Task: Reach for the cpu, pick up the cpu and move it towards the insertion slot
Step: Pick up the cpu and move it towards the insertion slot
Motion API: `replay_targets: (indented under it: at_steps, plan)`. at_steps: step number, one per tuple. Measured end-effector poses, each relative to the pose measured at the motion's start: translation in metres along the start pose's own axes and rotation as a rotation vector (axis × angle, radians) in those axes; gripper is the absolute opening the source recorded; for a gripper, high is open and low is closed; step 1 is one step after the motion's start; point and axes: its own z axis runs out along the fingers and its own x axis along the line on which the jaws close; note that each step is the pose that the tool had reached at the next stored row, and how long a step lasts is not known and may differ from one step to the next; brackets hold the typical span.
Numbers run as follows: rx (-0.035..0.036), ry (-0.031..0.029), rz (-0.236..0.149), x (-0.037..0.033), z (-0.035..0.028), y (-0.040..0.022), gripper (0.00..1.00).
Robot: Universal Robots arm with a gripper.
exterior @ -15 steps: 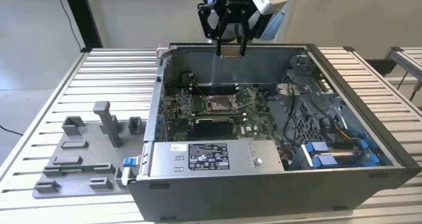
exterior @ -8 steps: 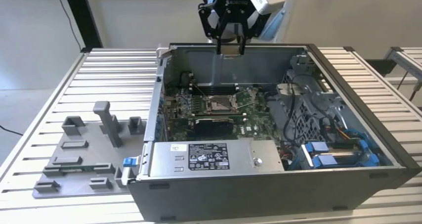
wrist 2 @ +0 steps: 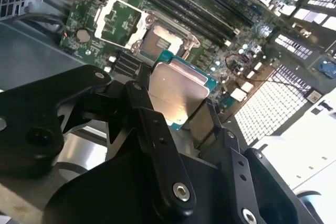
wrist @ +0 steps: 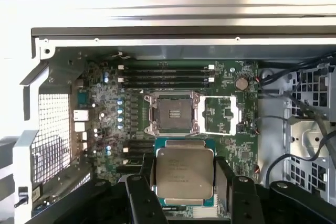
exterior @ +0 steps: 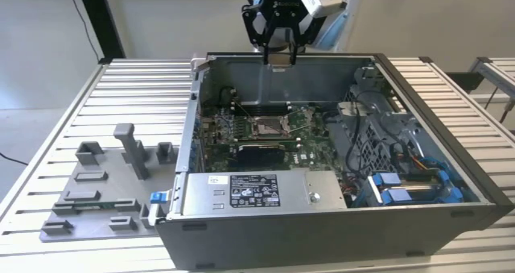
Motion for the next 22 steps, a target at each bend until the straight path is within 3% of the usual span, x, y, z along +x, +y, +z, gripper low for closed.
replay_targets:
  at_steps: [3, 7, 14, 22]
  plan:
    - [0.0000, 0.0000, 0.001, 0.0002, 0.0044, 0.0065, 0.00]
    - [0.0000, 0.0000, 0.001, 0.0004, 0.0095, 0.0104, 0.00]
    - [0.0001, -0.0004, 0.010, 0.0014, 0.0140, 0.0108, 0.00]
    - [0.0001, -0.0006, 0.012, 0.0021, 0.0143, 0.0107, 0.00]
